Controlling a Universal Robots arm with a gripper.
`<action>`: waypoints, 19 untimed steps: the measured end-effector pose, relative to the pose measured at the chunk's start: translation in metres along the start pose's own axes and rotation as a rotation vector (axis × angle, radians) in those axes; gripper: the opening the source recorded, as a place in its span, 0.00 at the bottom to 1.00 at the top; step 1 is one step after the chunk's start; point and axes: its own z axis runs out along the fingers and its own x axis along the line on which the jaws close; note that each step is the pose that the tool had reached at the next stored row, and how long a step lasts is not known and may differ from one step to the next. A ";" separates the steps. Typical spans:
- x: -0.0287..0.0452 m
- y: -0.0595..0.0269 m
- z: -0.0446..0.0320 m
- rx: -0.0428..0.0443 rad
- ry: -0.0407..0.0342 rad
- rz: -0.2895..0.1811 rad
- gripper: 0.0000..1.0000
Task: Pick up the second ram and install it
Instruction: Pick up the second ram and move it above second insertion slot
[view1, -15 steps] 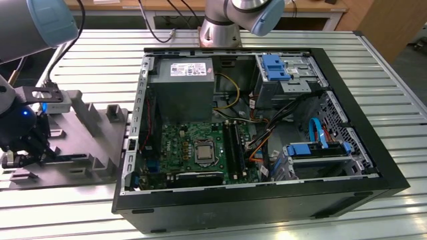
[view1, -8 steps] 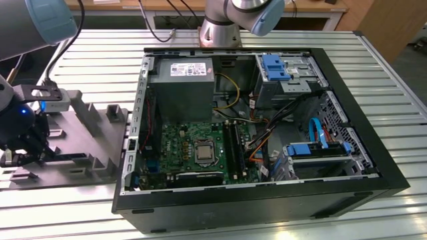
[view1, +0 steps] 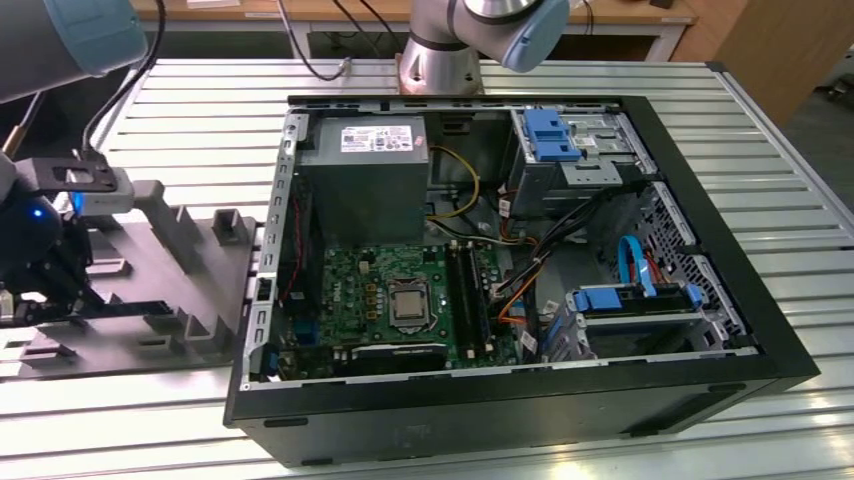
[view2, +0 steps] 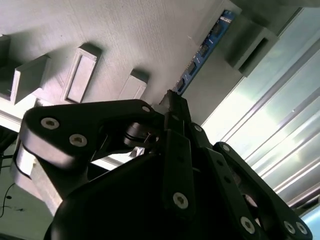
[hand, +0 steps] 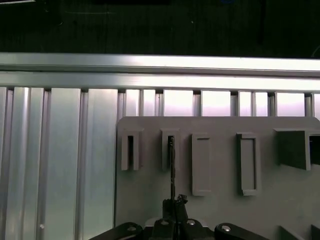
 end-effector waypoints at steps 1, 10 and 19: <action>0.0000 0.0001 -0.0033 0.0000 0.0000 0.000 0.11; -0.0005 0.0014 -0.0400 0.0000 -0.0006 0.000 0.11; -0.0010 0.0026 -0.0809 0.0000 -0.0008 0.000 0.11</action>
